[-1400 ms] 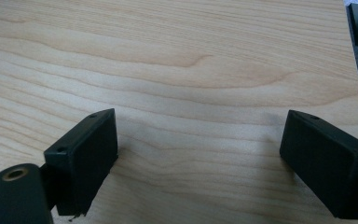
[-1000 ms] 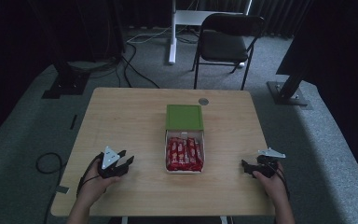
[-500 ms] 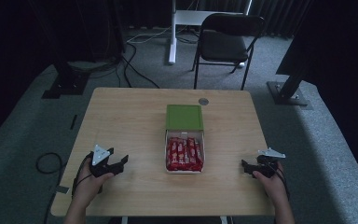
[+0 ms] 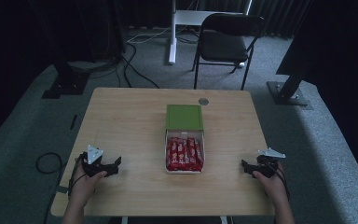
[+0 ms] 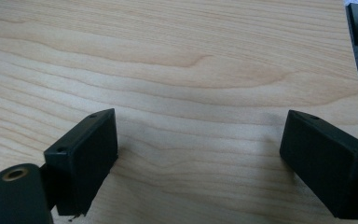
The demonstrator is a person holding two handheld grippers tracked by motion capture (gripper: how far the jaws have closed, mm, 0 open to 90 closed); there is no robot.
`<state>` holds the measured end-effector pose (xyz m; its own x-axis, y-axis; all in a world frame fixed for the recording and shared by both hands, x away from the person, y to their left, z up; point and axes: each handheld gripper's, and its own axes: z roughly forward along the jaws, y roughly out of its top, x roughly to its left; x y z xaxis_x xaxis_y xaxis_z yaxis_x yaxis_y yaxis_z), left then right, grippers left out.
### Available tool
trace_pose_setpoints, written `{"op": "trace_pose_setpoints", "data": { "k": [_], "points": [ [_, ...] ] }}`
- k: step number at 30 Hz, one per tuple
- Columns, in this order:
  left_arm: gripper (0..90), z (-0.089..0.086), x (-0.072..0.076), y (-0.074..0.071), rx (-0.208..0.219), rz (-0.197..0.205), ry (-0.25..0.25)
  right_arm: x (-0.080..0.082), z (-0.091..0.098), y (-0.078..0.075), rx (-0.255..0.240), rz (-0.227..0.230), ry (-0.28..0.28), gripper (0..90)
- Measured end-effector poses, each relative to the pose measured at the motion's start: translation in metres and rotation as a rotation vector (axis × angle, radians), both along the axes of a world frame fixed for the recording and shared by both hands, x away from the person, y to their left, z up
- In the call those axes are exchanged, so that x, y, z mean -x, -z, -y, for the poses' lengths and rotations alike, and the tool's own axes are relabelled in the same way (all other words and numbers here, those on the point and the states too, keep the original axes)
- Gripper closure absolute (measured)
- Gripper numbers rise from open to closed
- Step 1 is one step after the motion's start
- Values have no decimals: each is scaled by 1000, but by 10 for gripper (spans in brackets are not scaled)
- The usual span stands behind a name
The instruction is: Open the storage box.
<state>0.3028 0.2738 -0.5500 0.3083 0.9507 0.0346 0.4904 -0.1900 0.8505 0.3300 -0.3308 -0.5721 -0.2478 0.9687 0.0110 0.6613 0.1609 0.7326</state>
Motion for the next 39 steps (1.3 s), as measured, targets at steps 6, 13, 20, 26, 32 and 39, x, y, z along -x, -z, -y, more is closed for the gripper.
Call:
{"op": "trace_pose_setpoints", "data": {
  "k": [6, 13, 20, 26, 32, 39],
  "points": [
    [12, -7, 0, 1, -10, -34, -47, 0, 0, 0, 0, 0, 0, 108],
    [12, -14, 0, 3, -24, -63, -105, 0, 0, 0, 0, 0, 0, 108],
    [12, -19, -1, 8, -47, -114, -152, 0, 0, 0, 0, -1, 0, 108],
    [12, -22, -3, 12, -67, -148, -176, 0, 0, 0, 1, -1, -2, 108],
    [13, -20, -5, 14, -88, -215, -184, 0, 0, 0, 0, -1, 0, 108],
    [13, -22, -7, 15, -32, -248, -212, 0, 0, 0, 0, -1, 0, 107]
  ]
}}
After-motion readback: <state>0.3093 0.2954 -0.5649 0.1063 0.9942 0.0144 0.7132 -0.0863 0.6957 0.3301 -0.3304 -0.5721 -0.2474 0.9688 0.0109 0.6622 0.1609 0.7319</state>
